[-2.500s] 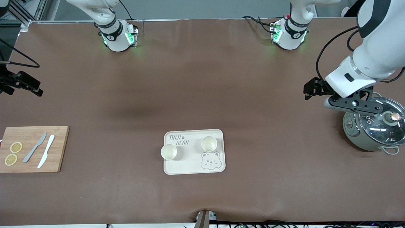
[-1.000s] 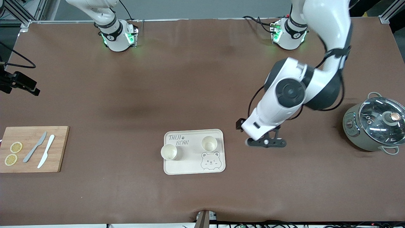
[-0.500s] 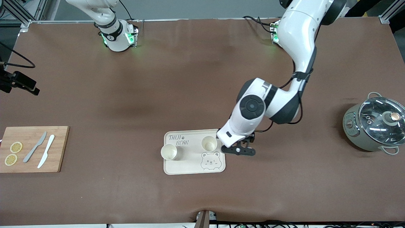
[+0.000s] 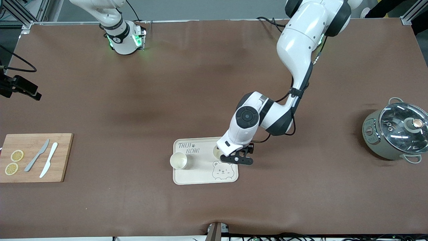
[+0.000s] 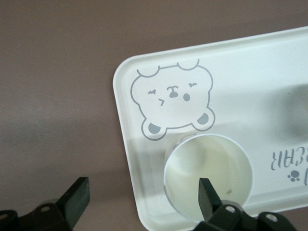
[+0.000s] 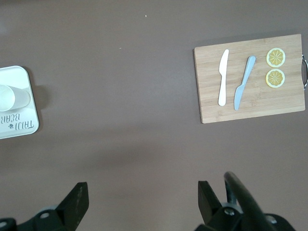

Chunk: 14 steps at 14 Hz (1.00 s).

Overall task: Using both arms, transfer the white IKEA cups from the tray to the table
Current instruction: 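Lower the left gripper around the nearer white cup and close it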

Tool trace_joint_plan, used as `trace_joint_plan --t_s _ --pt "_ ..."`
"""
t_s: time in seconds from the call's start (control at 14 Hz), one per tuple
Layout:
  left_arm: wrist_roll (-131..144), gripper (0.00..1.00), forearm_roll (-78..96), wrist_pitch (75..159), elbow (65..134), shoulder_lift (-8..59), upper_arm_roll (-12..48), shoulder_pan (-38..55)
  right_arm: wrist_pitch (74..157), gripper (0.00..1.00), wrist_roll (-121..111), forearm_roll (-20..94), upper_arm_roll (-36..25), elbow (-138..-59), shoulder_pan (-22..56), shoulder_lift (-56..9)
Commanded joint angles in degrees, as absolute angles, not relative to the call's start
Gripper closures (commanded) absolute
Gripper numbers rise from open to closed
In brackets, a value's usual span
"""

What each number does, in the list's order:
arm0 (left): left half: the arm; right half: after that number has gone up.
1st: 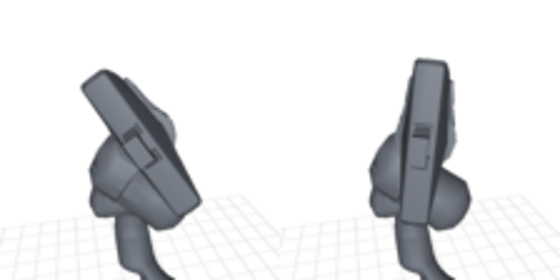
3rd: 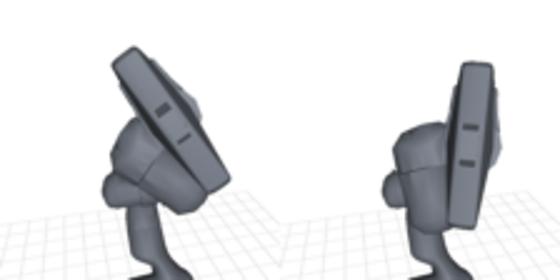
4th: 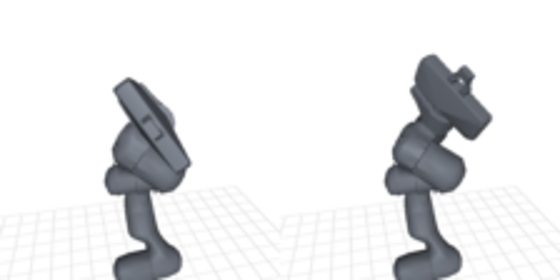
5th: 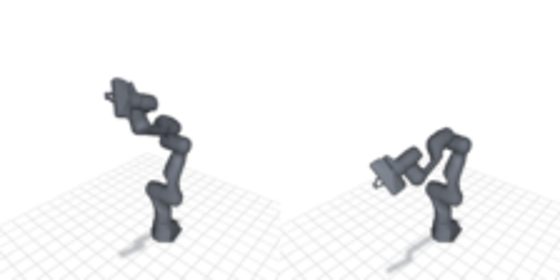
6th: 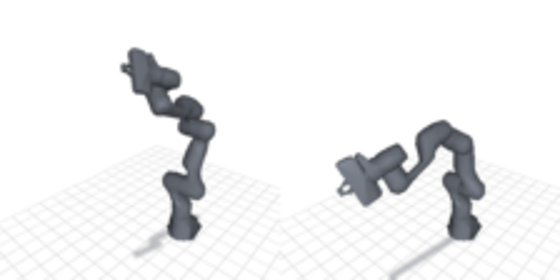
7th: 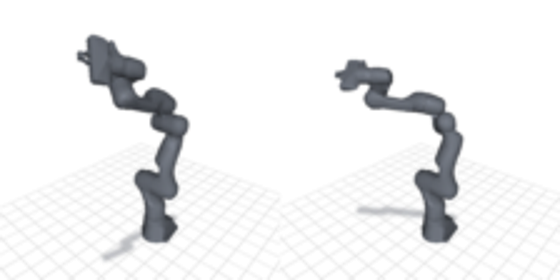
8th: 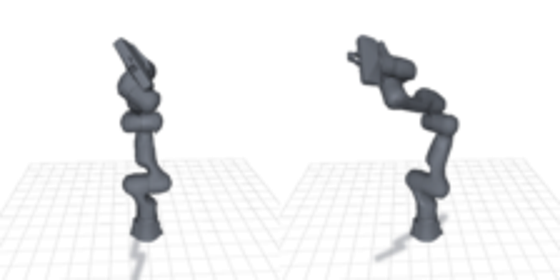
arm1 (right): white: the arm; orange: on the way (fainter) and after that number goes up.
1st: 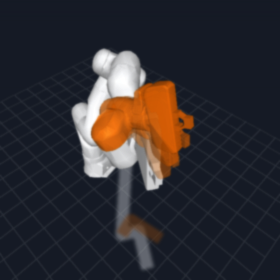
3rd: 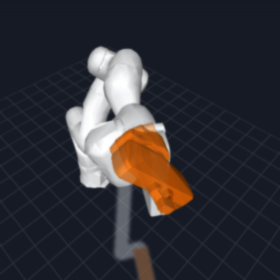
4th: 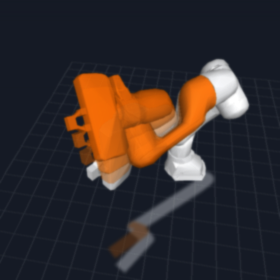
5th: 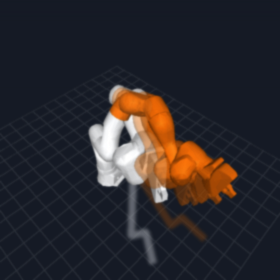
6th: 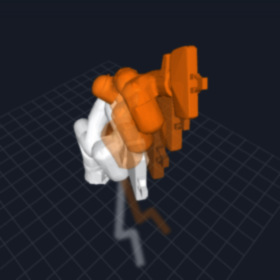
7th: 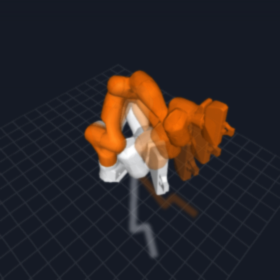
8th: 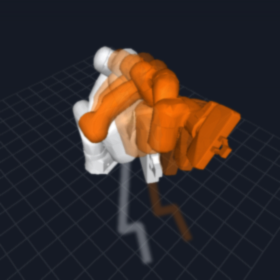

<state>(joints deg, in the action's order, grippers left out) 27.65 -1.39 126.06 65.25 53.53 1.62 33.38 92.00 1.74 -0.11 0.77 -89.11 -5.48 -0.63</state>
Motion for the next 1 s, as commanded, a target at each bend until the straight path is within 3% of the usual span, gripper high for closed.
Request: trace_joint_plan --t_s 0.0,0.43,0.5,0.57,0.93 --pt "29.0 0.0 -1.49 127.44 63.63 55.28 0.62 34.28 91.49 0.0 1.5 0.7 0.62 -88.95 -5.1 -1.14" --pt "29.0 0.0 -1.67 127.62 64.42 55.63 0.62 35.24 92.72 0.0 2.28 1.05 0.97 -88.33 -0.89 -7.63" --pt "29.79 0.08 -1.41 127.79 64.34 56.07 0.62 35.24 94.55 0.0 2.29 2.79 0.97 -88.33 -0.27 -8.86" --pt "33.01 0.97 -1.23 127.79 64.34 56.07 0.7 35.24 96.05 0.0 2.81 5.16 0.88 -88.5 -0.09 -9.49" --pt "34.01 1.0 -1.76 127.79 64.42 56.08 0.7 35.24 102.9 0.0 8.42 5.71 0.97 -87.63 5.52 -16.95"
